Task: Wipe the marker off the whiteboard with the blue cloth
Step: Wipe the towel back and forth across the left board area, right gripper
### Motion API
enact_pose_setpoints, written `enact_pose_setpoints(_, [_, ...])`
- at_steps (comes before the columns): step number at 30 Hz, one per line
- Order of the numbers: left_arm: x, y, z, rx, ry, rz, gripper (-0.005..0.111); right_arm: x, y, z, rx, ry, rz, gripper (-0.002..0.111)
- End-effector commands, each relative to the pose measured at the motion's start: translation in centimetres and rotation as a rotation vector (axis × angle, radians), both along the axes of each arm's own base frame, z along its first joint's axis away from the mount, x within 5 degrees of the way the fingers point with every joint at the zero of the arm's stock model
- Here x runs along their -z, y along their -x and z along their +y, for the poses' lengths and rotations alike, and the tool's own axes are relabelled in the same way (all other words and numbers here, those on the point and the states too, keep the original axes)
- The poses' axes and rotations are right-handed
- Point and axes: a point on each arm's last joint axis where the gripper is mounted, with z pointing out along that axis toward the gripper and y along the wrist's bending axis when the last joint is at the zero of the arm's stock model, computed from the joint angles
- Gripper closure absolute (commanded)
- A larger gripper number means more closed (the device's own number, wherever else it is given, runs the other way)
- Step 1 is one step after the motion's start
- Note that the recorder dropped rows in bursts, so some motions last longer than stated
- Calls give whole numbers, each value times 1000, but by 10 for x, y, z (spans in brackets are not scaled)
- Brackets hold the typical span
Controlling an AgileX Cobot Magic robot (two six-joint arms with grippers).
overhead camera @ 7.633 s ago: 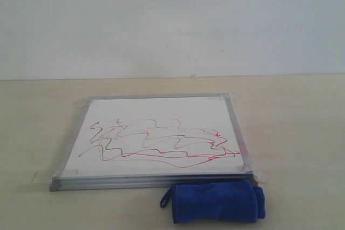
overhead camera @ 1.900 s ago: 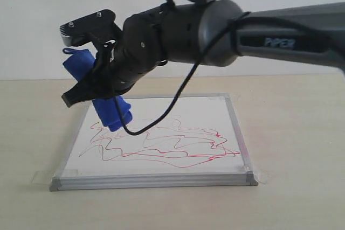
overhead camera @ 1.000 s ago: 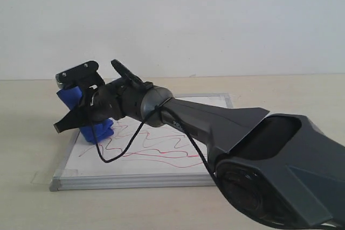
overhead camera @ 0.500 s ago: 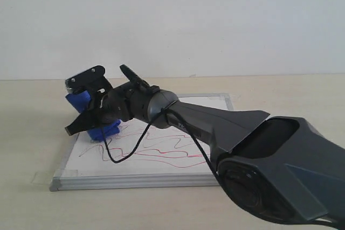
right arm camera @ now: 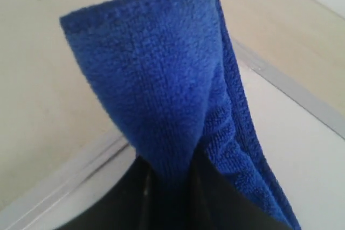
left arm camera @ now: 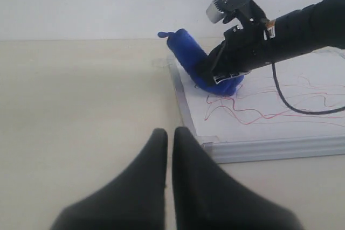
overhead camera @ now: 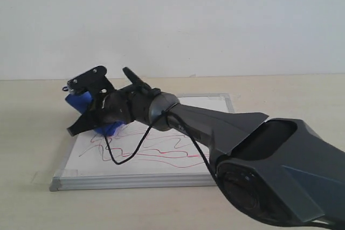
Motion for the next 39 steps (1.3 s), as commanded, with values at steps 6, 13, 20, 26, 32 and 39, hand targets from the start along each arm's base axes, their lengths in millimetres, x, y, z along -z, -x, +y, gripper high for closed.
enact_pose_setpoints(6, [1, 0, 0, 1, 7, -4, 103, 14, -5, -6, -80, 96, -81, 108])
enact_pose_setpoints(13, [1, 0, 0, 1, 7, -4, 103, 14, -28, -31, 59, 14, -4, 109])
enact_pose_setpoints(20, [1, 0, 0, 1, 7, -4, 103, 11, -26, -25, 75, -42, -14, 109])
enact_pose_setpoints(26, [1, 0, 0, 1, 7, -4, 103, 9, -2, 2, 9, -52, -38, 109])
enact_pose_setpoints(32, [1, 0, 0, 1, 7, -4, 103, 6, 7, 14, -57, -35, -96, 109])
enact_pose_setpoints(39, [1, 0, 0, 1, 7, -4, 103, 22, -34, -33, 57, -22, -57, 109])
